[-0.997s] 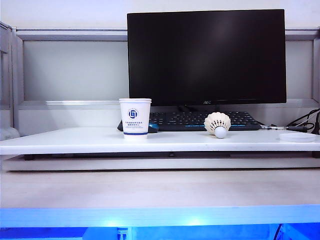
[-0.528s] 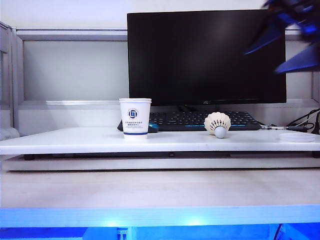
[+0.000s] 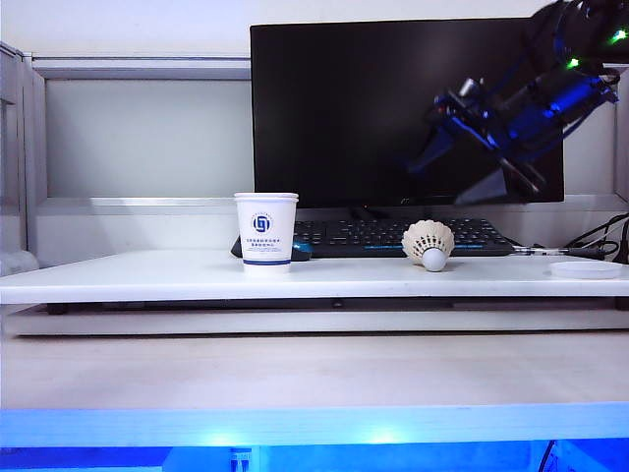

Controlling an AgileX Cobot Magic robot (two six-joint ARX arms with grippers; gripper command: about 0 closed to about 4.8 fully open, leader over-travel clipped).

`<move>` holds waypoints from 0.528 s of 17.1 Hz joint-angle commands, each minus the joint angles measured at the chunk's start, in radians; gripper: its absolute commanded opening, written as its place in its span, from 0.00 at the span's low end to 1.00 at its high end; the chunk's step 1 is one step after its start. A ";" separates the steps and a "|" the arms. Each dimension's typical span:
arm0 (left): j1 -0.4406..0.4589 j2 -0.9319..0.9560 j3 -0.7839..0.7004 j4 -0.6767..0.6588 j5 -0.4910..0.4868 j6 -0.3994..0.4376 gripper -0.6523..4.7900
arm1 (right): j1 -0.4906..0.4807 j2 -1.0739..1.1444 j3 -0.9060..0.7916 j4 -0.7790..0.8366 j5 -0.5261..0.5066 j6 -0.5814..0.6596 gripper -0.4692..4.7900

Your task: Pick up the badminton from the table and put it into the white paper cup.

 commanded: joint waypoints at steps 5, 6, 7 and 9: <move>-0.001 0.000 0.000 -0.022 0.012 -0.003 0.11 | 0.008 0.007 0.000 -0.113 0.035 0.002 0.93; -0.001 0.000 0.000 -0.023 0.013 -0.003 0.11 | 0.010 0.012 0.000 -0.111 0.035 0.002 0.93; -0.001 0.000 0.000 -0.022 0.009 -0.003 0.11 | 0.023 0.018 0.000 -0.113 0.046 0.002 0.93; -0.001 0.000 0.000 -0.022 0.009 -0.003 0.11 | 0.041 0.034 0.000 -0.112 0.060 0.002 0.93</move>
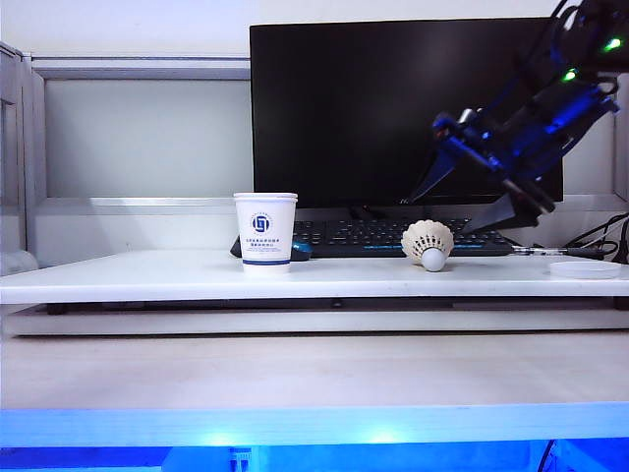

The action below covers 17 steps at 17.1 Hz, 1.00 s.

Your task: Pick up the badminton from the table and put it into the white paper cup.

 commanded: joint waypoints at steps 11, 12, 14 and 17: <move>0.000 0.001 -0.001 -0.022 0.009 -0.004 0.11 | 0.051 0.132 0.003 0.071 0.136 0.001 0.69; 0.000 0.001 -0.001 -0.022 0.009 -0.004 0.11 | 0.051 0.132 0.003 0.076 0.137 0.001 0.63; 0.000 0.001 -0.001 -0.022 0.009 -0.003 0.11 | 0.051 0.132 0.003 0.079 0.137 0.001 0.46; 0.000 0.001 -0.001 -0.022 0.009 -0.004 0.11 | 0.051 0.132 0.003 0.084 0.137 0.001 0.41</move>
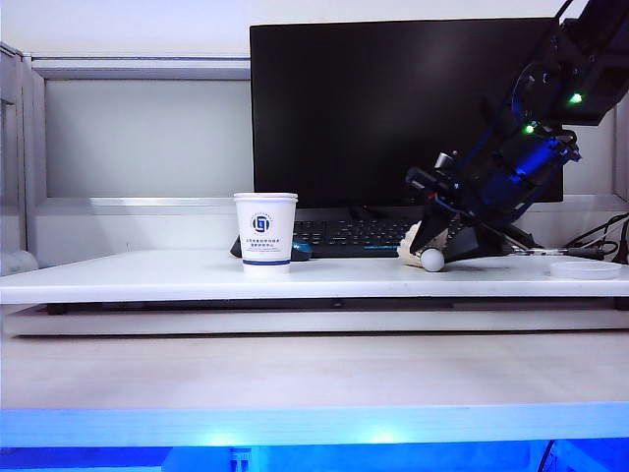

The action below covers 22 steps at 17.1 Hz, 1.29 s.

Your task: Pick up the badminton from the table and put it into the white paper cup.

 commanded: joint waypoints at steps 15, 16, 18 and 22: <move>0.000 0.000 0.000 -0.022 0.009 -0.003 0.11 | 0.002 -0.011 -0.004 0.140 -0.130 0.002 0.23; 0.000 0.000 0.000 -0.022 0.009 -0.003 0.11 | 0.002 -0.018 -0.004 0.158 -0.138 0.002 0.23; 0.000 0.000 0.000 -0.021 0.003 -0.003 0.11 | 0.002 -0.037 -0.004 0.183 -0.137 0.002 0.23; 0.000 0.000 0.000 -0.021 0.002 -0.003 0.11 | 0.030 -0.095 -0.004 0.279 -0.158 0.001 0.23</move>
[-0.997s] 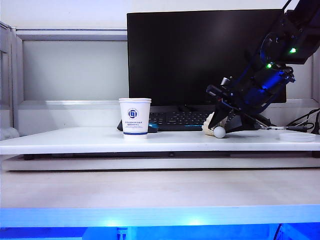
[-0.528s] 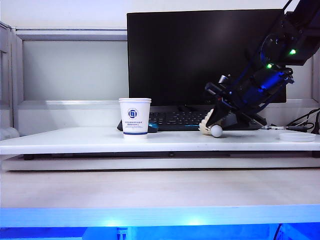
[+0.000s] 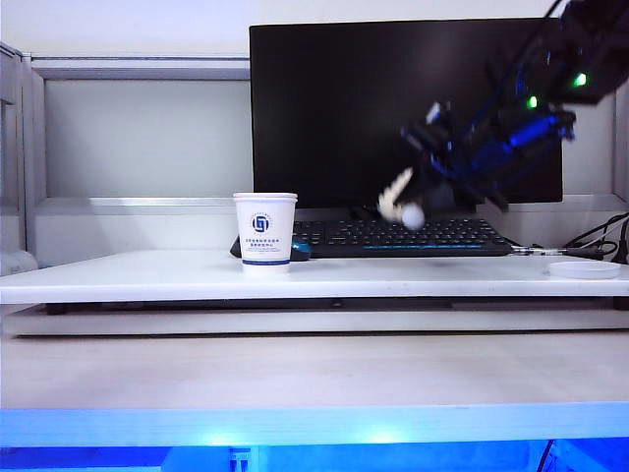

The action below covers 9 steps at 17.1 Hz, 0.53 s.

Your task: Pick up the badminton from the table and put it into the white paper cup.

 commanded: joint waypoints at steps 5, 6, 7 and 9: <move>0.001 0.000 0.000 -0.012 0.003 -0.002 0.11 | 0.109 -0.059 0.003 0.234 -0.021 -0.027 0.11; 0.001 0.000 0.000 -0.010 0.003 0.004 0.11 | 0.126 -0.059 0.003 0.253 -0.018 -0.027 0.11; 0.001 0.000 0.000 -0.010 0.003 0.004 0.11 | 0.139 -0.059 0.003 0.265 -0.016 -0.027 0.11; 0.001 0.000 0.000 -0.002 0.003 0.004 0.11 | 0.240 -0.059 0.003 0.401 -0.012 -0.037 0.11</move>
